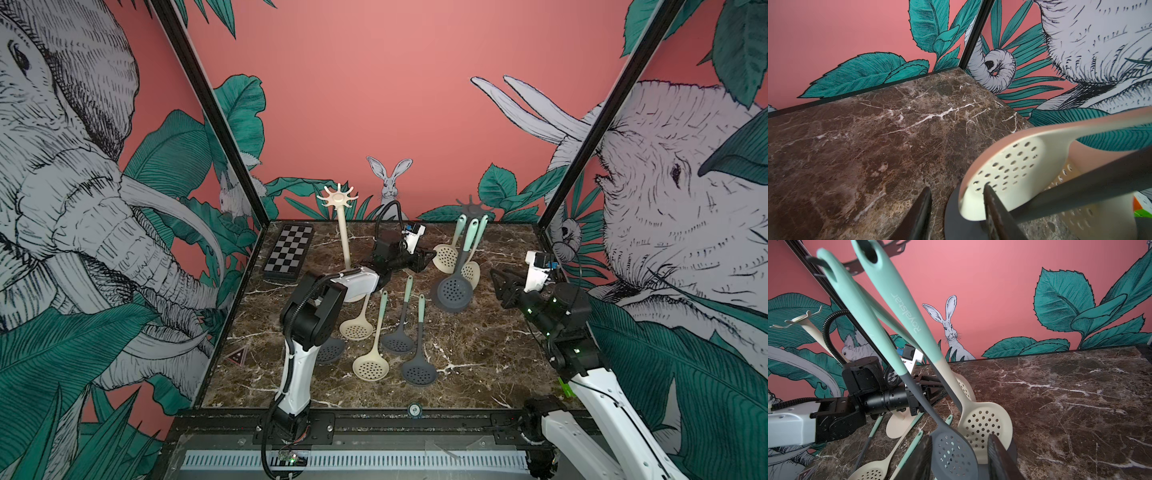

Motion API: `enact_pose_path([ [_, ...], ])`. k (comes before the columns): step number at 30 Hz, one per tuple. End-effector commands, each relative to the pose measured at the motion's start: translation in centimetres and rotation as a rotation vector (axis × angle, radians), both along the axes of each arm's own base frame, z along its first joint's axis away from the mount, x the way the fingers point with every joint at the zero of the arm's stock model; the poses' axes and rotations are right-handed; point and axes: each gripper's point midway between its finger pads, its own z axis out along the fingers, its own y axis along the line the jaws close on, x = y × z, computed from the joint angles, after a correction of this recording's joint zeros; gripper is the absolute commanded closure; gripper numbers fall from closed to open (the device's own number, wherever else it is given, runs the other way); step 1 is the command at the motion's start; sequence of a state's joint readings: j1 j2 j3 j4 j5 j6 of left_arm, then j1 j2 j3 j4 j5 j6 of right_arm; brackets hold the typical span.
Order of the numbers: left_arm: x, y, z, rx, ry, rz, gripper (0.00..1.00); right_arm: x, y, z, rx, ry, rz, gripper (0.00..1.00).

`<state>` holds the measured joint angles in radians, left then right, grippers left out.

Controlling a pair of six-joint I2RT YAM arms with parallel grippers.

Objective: Hang the skimmer on the kitchen utensil rack
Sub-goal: Adjust the skimmer on the rack.

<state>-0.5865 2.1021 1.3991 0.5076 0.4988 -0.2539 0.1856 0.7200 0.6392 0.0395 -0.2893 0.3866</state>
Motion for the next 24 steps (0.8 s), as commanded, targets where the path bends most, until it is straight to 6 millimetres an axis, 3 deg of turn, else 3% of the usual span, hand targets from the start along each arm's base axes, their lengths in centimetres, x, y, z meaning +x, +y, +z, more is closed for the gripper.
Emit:
enact_pose_path([
  [1,0.2,-0.4,3.1,-0.082,-0.06,-0.063,0.6,0.1,0.0,0.3,0.013,-0.022,0.002,0.57],
  [16,-0.4,-1.5,2.0,-0.112,-0.031,-0.193,0.72,0.6,0.0,-0.2,0.023,-0.008,0.001,0.57],
  [24,-0.6,-1.6,1.5,-0.093,-0.029,-0.205,0.91,0.9,0.1,-0.4,0.027,-0.004,0.002,0.57],
])
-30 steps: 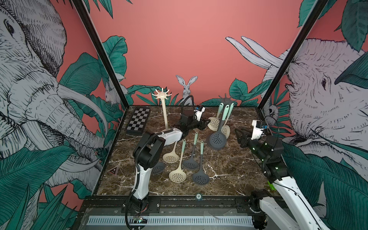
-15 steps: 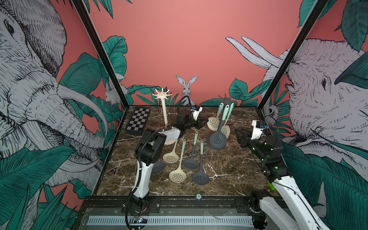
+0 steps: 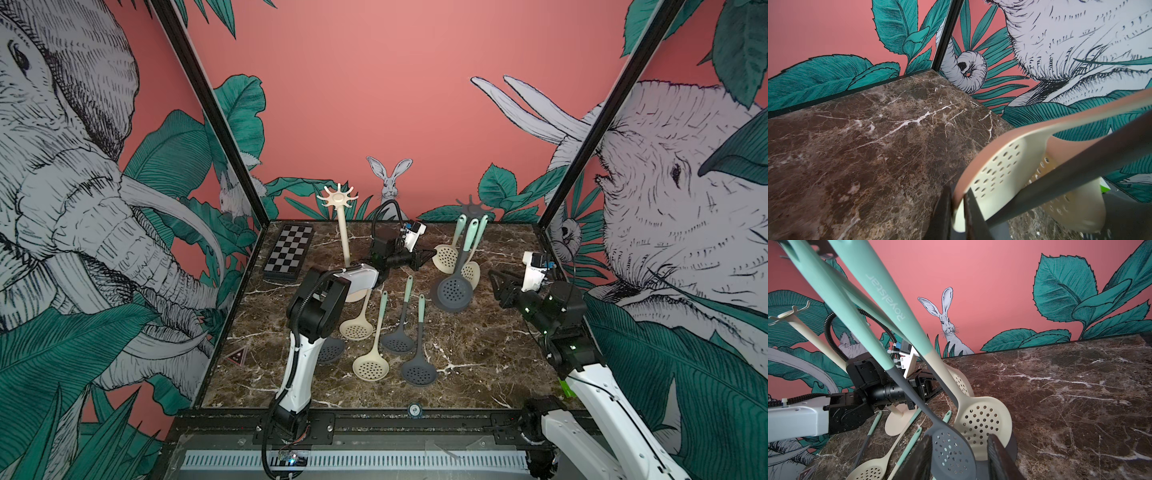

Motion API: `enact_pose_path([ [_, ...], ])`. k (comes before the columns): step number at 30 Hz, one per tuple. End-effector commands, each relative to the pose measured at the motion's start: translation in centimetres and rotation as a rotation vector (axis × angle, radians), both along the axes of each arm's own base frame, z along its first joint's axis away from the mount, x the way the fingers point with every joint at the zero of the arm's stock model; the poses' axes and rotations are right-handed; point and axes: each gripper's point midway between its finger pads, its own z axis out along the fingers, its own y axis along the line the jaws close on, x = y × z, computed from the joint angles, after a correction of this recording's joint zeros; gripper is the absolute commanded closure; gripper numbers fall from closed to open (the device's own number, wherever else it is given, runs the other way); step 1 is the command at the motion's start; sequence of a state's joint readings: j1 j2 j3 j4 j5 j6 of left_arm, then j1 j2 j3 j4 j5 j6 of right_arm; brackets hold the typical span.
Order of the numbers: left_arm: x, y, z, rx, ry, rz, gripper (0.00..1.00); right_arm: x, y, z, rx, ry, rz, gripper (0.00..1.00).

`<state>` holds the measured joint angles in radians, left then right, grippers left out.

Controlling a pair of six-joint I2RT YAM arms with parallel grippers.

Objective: Hang the skimmer on the kitchen utensil rack
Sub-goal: Adjust the skimmer on the rack.

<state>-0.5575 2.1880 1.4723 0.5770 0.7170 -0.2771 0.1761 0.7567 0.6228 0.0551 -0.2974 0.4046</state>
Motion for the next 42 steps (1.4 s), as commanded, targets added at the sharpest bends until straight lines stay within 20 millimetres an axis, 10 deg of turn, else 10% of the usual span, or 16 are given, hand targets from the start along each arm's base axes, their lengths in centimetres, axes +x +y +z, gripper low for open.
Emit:
enact_pose_path([
  [1,-0.1,-0.3,1.3,-0.009,-0.032,-0.029,0.94,0.2,0.1,1.1,0.018,-0.048,0.004,0.58],
  [42,-1.9,4.3,3.4,0.305,-0.231,0.042,1.0,0.3,-0.2,0.0,0.024,-0.035,0.001,0.58],
])
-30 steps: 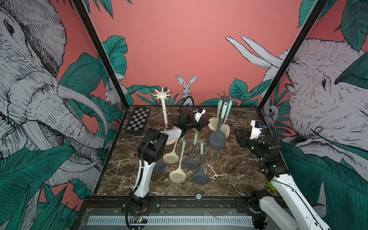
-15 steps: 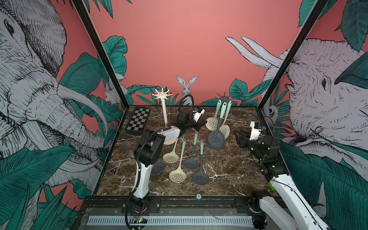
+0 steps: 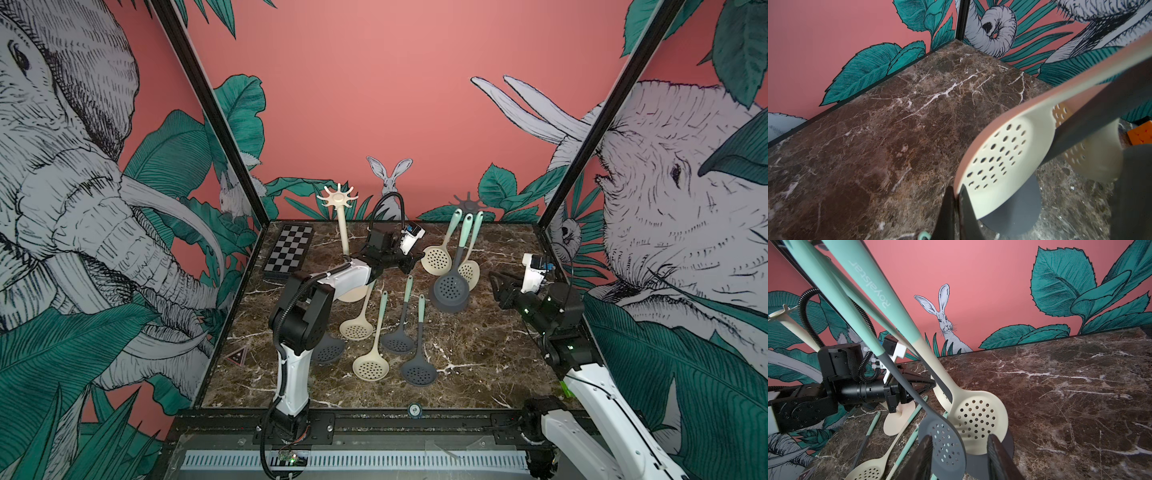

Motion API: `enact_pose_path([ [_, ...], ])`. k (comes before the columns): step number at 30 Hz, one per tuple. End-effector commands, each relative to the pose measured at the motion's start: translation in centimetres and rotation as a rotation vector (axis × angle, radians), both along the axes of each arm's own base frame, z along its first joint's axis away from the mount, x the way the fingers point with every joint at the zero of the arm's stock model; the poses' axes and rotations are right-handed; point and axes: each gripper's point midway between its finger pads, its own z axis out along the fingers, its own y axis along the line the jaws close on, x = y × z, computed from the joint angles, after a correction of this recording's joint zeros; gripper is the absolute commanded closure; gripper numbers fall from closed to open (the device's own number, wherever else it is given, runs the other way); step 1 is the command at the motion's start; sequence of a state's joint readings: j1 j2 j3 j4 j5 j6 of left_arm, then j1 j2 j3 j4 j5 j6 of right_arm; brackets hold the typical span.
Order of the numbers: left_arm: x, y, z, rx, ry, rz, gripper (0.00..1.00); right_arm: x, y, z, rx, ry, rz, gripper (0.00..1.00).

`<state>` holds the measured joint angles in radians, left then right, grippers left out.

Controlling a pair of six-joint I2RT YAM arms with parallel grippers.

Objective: Hang the skimmer on the kitchen utensil rack
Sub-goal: Adjust the skimmer on the rack.

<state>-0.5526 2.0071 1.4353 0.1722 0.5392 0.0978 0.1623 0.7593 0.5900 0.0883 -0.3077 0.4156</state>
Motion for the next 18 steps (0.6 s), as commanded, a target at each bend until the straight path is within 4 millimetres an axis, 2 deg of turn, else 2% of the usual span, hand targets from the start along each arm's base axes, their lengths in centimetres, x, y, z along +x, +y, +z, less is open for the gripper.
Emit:
enact_pose_path([
  [1,-1.0,0.6,3.5,0.004,-0.079,-0.039,1.0,0.1,0.1,0.9,0.013,-0.042,0.007,0.58],
  [11,-2.5,1.2,4.4,0.04,-0.091,-0.075,1.0,0.2,0.1,0.7,0.019,-0.042,0.008,0.58],
  [18,-3.1,0.6,3.8,0.013,-0.05,-0.118,1.0,0.2,0.1,0.6,0.022,-0.037,0.013,0.58],
])
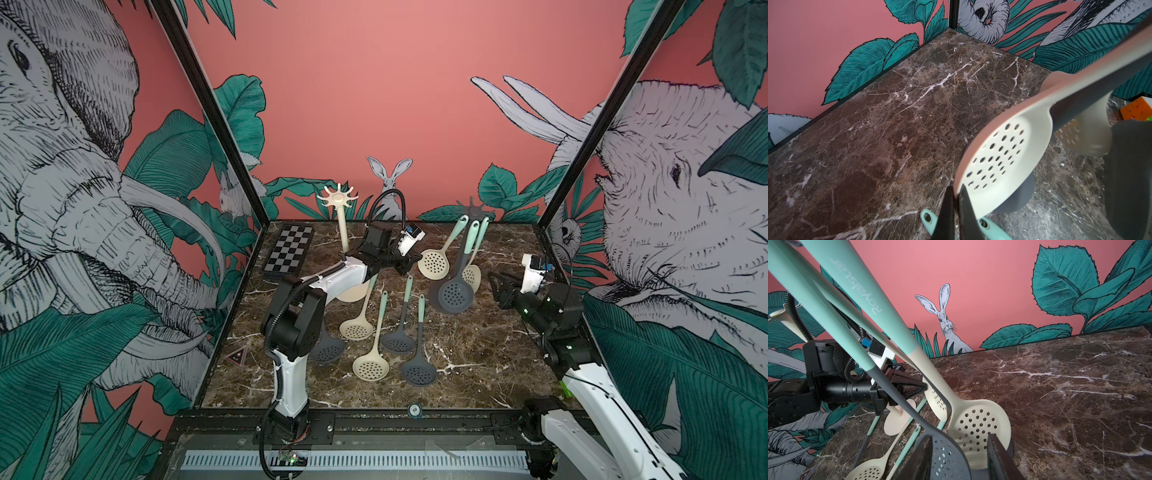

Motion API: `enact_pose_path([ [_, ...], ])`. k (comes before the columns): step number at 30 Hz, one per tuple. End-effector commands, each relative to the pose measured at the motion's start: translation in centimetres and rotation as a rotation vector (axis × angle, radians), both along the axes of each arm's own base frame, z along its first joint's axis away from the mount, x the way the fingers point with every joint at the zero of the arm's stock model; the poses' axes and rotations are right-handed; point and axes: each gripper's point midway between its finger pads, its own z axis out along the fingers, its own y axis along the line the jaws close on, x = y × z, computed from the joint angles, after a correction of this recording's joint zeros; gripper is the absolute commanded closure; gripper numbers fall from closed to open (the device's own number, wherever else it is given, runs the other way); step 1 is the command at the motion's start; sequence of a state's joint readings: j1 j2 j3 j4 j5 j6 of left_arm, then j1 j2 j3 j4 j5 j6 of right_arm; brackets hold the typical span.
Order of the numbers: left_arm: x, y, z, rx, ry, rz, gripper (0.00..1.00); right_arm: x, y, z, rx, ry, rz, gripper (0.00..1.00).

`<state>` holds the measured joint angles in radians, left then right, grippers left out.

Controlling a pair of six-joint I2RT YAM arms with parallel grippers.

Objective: Hang the skimmer on the kitchen utensil rack
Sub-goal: Adjust the skimmer on the rack.

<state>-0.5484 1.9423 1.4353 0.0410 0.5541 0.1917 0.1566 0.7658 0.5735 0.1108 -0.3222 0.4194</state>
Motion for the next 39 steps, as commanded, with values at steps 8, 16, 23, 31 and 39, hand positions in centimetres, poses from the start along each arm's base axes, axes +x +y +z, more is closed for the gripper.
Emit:
enact_pose_path([
  [8,-3.0,-0.4,2.4,-0.038,0.001,-0.137,1.0,0.1,0.1,0.7,0.019,-0.03,0.006,0.58],
  [16,-3.8,-0.4,1.4,-0.036,0.044,-0.16,1.0,0.3,0.1,0.6,0.024,-0.029,0.007,0.58],
  [23,-3.7,-0.4,1.2,-0.034,0.054,-0.158,0.92,0.3,0.1,0.6,0.024,-0.028,0.006,0.58],
  [31,-3.5,0.4,2.2,0.002,0.008,-0.118,0.65,0.2,0.3,0.4,0.03,-0.02,0.018,0.58],
  [39,-3.5,2.5,4.9,0.05,-0.104,-0.03,0.52,-0.7,0.6,0.9,0.007,-0.026,0.051,0.56],
])
